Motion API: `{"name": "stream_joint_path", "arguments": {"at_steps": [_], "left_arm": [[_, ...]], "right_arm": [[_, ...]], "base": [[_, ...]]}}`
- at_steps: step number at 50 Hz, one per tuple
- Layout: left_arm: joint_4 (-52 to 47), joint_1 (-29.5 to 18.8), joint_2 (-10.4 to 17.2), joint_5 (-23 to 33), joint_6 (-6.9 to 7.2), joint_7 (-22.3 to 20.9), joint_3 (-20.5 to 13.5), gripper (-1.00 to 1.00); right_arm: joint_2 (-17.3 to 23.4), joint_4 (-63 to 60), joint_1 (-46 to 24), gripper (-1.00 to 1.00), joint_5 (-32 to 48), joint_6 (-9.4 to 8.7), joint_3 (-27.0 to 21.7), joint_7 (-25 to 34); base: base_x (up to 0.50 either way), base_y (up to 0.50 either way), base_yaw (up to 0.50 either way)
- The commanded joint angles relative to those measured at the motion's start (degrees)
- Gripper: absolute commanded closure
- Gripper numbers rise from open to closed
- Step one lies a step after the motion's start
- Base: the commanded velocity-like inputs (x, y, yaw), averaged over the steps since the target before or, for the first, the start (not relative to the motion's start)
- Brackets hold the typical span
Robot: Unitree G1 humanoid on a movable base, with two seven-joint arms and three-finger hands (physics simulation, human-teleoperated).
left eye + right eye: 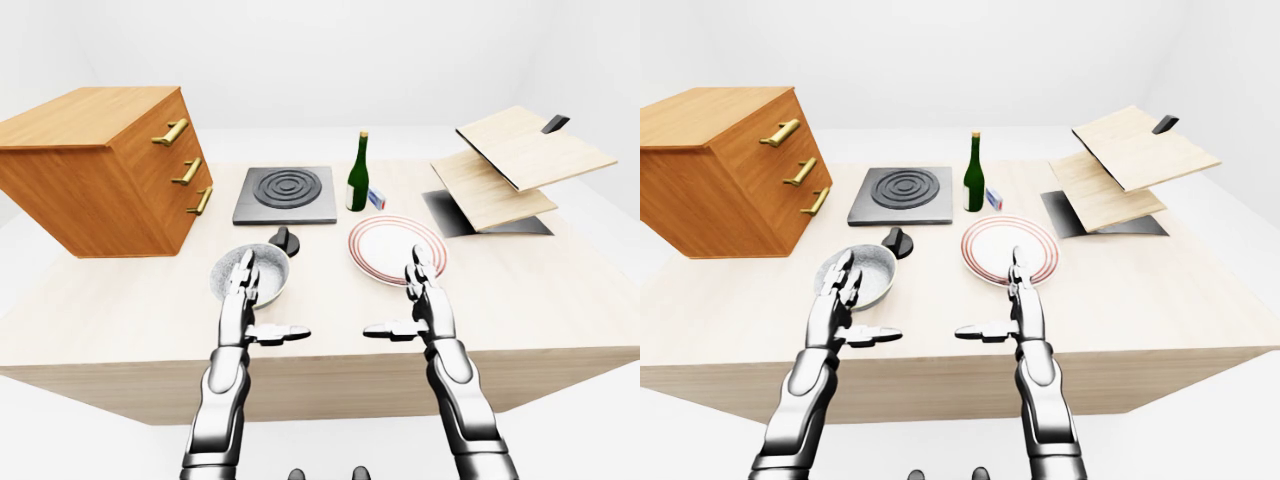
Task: Pick up the akita bowl and put it on the plate.
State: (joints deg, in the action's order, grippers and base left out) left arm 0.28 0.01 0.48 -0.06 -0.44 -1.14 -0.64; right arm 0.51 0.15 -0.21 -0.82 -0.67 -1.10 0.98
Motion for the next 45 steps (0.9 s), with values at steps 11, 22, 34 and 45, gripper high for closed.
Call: {"name": "stream_joint_path", "arguments": {"at_steps": [11,22,34,45], "left_arm": [[0.5,0.4,0.5,0.7,-1.29,-3.0,-0.4,-0.91],[-57.7,-19.0,6.4,8.0,5.44,-10.5,-5.0,-0.91],[-54.2,-14.0,5.3,6.4,5.44,-8.8,-4.9,-0.91],[-55.8,-14.5,5.5,4.7,5.44,-8.3,-6.2,-0.91]], "right_arm": [[1.0,0.4,-0.6,-1.00,-2.2,-2.75,-2.2,2.2],[7.9,-41.5,-19.6,-1.00,-36.8,-4.33,-15.3,-15.0],[8.8,-41.4,-15.2,-1.00,-33.7,-4.33,-11.7,-15.2],[7.8,-41.2,-13.2,-1.00,-31.8,-4.33,-11.1,-12.5]], "base": [[0.00,0.00,0.00],[0.00,0.00,0.00],[0.00,0.00,0.00],[0.00,0.00,0.00]]}}
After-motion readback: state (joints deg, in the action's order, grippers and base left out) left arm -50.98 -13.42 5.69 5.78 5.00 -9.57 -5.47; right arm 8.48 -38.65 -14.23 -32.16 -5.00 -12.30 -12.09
